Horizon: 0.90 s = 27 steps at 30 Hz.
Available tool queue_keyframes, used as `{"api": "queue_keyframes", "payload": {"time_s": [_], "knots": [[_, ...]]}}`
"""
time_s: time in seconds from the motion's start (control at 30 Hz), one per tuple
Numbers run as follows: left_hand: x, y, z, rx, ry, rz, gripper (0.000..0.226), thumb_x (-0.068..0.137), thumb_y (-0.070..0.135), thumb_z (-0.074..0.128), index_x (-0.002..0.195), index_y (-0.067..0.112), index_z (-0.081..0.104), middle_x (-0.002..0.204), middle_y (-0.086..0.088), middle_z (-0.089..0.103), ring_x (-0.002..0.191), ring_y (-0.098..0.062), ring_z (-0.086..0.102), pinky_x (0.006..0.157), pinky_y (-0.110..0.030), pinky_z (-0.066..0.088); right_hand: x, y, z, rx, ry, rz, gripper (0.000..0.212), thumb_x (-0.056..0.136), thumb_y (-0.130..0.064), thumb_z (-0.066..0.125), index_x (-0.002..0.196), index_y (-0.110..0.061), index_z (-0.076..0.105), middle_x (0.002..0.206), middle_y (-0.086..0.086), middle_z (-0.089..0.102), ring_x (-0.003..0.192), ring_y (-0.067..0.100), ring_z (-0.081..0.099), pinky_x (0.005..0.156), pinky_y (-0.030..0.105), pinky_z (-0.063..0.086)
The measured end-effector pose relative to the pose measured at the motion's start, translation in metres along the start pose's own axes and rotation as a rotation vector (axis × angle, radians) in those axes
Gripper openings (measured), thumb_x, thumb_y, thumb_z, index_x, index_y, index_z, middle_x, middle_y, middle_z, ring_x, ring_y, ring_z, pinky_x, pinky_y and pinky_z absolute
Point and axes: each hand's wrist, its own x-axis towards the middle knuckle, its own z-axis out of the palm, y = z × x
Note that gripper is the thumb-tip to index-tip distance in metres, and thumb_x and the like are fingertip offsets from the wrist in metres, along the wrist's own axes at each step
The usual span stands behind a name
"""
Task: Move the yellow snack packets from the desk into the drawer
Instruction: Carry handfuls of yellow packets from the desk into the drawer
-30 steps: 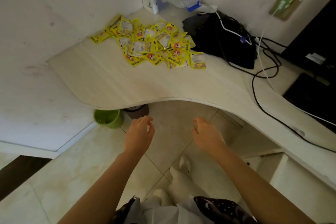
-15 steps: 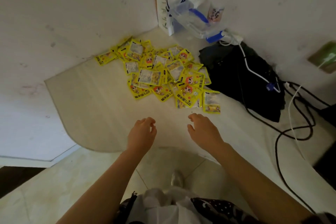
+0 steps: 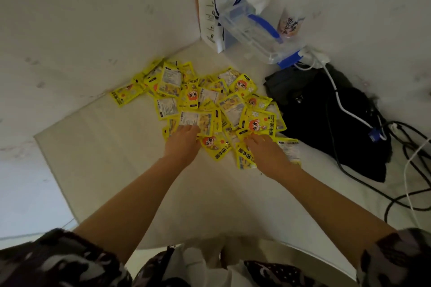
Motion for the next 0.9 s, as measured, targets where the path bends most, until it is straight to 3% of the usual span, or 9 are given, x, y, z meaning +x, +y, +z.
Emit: {"api": "queue_keyframes", "payload": {"time_s": [0.07,0.2,0.33,0.43,0.67,0.77,0.9], "knots": [[0.021,-0.008,-0.004,0.05,-0.019,0.034,0.033,0.092,0.015,0.049,0.125,0.011,0.052,0.131,-0.008,0.053,0.127,-0.028,0.04,0.093,-0.04,0.041,0.009,0.006,-0.001,-0.095,-0.008,-0.056,0.073,0.073,0.008,0.066,0.139,-0.011,0.041,0.149,0.008,0.036,0.135,0.04,0.032,0.094,0.045,0.044],[0.054,-0.015,0.002,0.094,-0.036,0.093,0.035,0.095,0.012,0.043,0.13,0.011,0.048,0.132,-0.01,0.053,0.131,-0.028,0.037,0.096,-0.042,0.042,0.019,0.013,0.001,-0.212,-0.04,-0.066,0.073,0.041,0.009,0.085,0.108,-0.008,0.065,0.12,0.013,0.064,0.114,0.047,0.057,0.072,0.047,0.055],[0.074,-0.015,0.008,0.126,-0.072,0.115,0.034,0.097,0.018,0.044,0.131,0.013,0.045,0.137,-0.008,0.049,0.136,-0.028,0.033,0.098,-0.044,0.041,0.024,0.013,0.002,-0.226,-0.047,-0.062,0.073,0.034,0.004,0.089,0.102,-0.008,0.066,0.118,0.017,0.063,0.108,0.043,0.06,0.071,0.046,0.057],[0.084,-0.016,0.007,0.09,-0.088,0.069,0.038,0.097,0.023,0.042,0.133,0.012,0.044,0.139,-0.01,0.048,0.134,-0.029,0.035,0.104,-0.045,0.037,0.026,0.014,-0.001,-0.206,0.042,-0.096,0.068,0.024,0.005,0.088,0.087,-0.009,0.069,0.101,0.017,0.068,0.092,0.042,0.066,0.062,0.043,0.057],[0.077,-0.024,0.015,0.193,-0.054,0.048,0.043,0.094,0.023,0.048,0.135,0.015,0.044,0.135,-0.008,0.049,0.13,-0.032,0.038,0.11,-0.044,0.028,0.032,0.018,-0.001,-0.204,0.061,-0.138,0.059,0.033,0.0,0.089,0.087,-0.009,0.067,0.098,0.014,0.067,0.092,0.039,0.066,0.066,0.041,0.057],[0.064,-0.029,0.016,0.192,-0.074,0.017,0.052,0.084,0.024,0.061,0.133,0.013,0.046,0.128,-0.01,0.051,0.125,-0.032,0.042,0.107,-0.041,0.03,0.033,0.015,0.0,-0.187,0.077,-0.155,0.058,0.038,-0.007,0.091,0.09,-0.014,0.066,0.092,0.004,0.068,0.095,0.035,0.066,0.066,0.038,0.056],[0.043,-0.041,0.018,0.172,-0.066,0.002,0.052,0.074,0.025,0.071,0.122,0.01,0.055,0.114,-0.012,0.055,0.114,-0.034,0.048,0.098,-0.041,0.036,0.036,0.011,-0.002,-0.135,0.083,-0.174,0.054,0.044,-0.026,0.091,0.09,-0.013,0.064,0.085,0.004,0.068,0.091,0.033,0.066,0.076,0.042,0.055]]}}
